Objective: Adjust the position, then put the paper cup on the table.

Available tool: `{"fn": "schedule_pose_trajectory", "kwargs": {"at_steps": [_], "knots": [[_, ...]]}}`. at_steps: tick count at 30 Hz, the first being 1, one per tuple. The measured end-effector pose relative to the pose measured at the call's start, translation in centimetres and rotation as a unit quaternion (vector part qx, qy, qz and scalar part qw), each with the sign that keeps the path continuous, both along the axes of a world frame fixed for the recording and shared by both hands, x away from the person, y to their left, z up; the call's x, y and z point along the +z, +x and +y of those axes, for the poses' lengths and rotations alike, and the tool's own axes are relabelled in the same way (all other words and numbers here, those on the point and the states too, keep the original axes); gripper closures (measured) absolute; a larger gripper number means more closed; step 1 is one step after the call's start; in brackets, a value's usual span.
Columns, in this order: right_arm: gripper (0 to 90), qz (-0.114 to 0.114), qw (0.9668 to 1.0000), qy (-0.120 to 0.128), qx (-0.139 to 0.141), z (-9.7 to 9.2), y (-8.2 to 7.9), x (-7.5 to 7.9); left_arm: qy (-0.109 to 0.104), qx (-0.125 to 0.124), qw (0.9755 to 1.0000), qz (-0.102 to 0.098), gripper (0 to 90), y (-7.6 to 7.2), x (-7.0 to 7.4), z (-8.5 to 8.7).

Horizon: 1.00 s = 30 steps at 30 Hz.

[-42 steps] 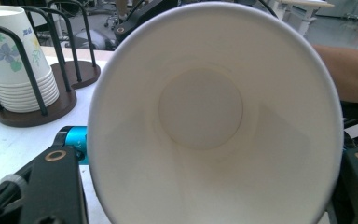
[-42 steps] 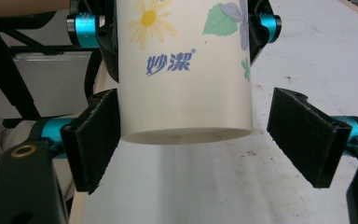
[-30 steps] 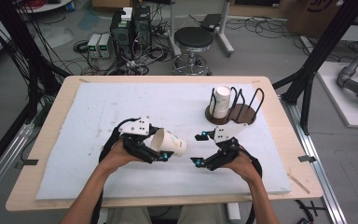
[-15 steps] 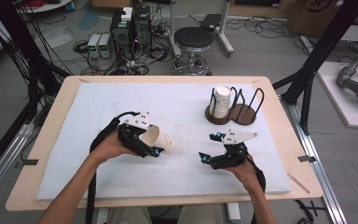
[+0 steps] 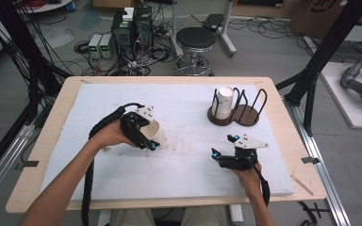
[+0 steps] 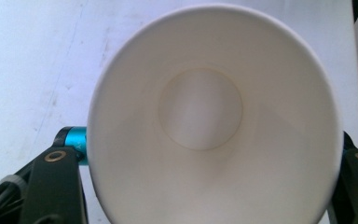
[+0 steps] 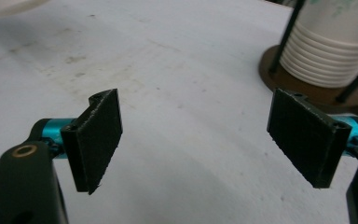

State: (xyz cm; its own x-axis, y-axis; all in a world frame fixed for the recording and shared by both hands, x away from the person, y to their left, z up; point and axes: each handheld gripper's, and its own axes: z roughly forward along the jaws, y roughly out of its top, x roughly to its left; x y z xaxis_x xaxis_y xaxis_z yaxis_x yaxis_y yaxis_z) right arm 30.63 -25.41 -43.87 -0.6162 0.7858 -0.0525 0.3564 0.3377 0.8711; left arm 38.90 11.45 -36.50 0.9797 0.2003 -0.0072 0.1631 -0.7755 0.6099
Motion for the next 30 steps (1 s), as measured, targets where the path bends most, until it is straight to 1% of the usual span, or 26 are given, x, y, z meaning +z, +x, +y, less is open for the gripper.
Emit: {"fn": "schedule_pose_trajectory", "kwargs": {"at_steps": [1, 2, 3, 4, 5, 6, 7, 9, 10, 12, 13, 15, 16, 19, 21, 24, 30], "knots": [[18.5, 0.003, 1.0, 0.004, -0.007, -0.1, 0.0, -0.1, 0.012, 0.0, 0.9999, 0.003, 29.0, 0.3, 0.1, 0.0], [18.5, 0.0, 0.9999, 0.005, -0.013, -0.4, 0.0, -0.3, 0.022, -0.004, 0.9997, 0.006, 29.0, 0.5, 0.2, -0.1], [18.5, 0.001, 0.9998, 0.006, -0.018, -0.5, 0.0, -0.3, 0.032, -0.004, 0.9995, 0.007, 29.0, 0.7, 0.3, -0.1], [18.5, -0.004, 0.9997, 0.006, -0.025, -0.8, 0.1, -0.5, 0.037, -0.003, 0.9993, 0.006, 29.0, 0.9, 0.4, -0.1], [18.5, 0.0, 0.9996, 0.009, -0.028, -0.9, 0.0, -0.5, 0.037, 0.0, 0.9993, 0.007, 29.0, 1.1, 0.5, -0.2], [18.5, -0.003, 0.9995, 0.008, -0.032, -1.0, 0.0, -0.6, 0.042, 0.0, 0.999, 0.011, 29.0, 1.2, 0.6, -0.2], [18.5, -0.004, 0.9994, 0.007, -0.033, -1.1, 0.0, -0.7, 0.047, -0.001, 0.9988, 0.008, 29.0, 1.3, 0.6, -0.2], [18.5, -0.002, 0.9993, 0.008, -0.036, -1.3, 0.1, -0.9, 0.055, -0.001, 0.9985, 0.007, 29.0, 1.4, 0.6, -0.2], [18.5, -0.004, 0.9993, 0.006, -0.037, -1.4, 0.1, -1.0, 0.055, -0.001, 0.9985, 0.006, 29.0, 1.4, 0.6, -0.3], [18.5, 0.002, 0.999, 0.017, -0.041, -1.7, 0.1, -1.0, 0.057, -0.001, 0.9984, 0.007, 29.0, 1.4, 0.6, -0.3], [18.5, -0.003, 0.999, 0.018, -0.042, -1.7, 0.2, -1.0, 0.058, -0.001, 0.9983, 0.007, 29.0, 1.4, 0.5, -0.4], [18.5, 0.0, 0.999, 0.017, -0.042, -1.7, 0.1, -1.1, 0.067, -0.003, 0.9977, 0.005, 29.0, 1.3, 0.6, -0.4], [18.5, -0.003, 0.9991, 0.012, -0.041, -1.6, 0.1, -1.1, 0.066, -0.002, 0.9978, 0.004, 29.0, 1.3, 0.6, -0.4], [18.5, -0.005, 0.9992, 0.008, -0.039, -1.5, 0.0, -1.1, 0.066, -0.003, 0.9978, 0.004, 29.0, 1.2, 0.7, -0.5], [18.5, -0.005, 0.9992, 0.007, -0.04, -1.5, 0.0, -1.1, 0.065, -0.003, 0.9979, 0.0, 29.0, 1.2, 0.7, -0.5], [18.5, -0.001, 0.9991, 0.008, -0.041, -1.5, 0.0, -1.1, 0.065, -0.002, 0.9979, -0.001, 29.0, 1.3, 0.7, -0.5], [18.5, -0.003, 0.9991, 0.007, -0.041, -1.6, 0.0, -1.1, 0.067, -0.001, 0.9978, -0.001, 29.0, 1.3, 0.7, -0.6]]}}
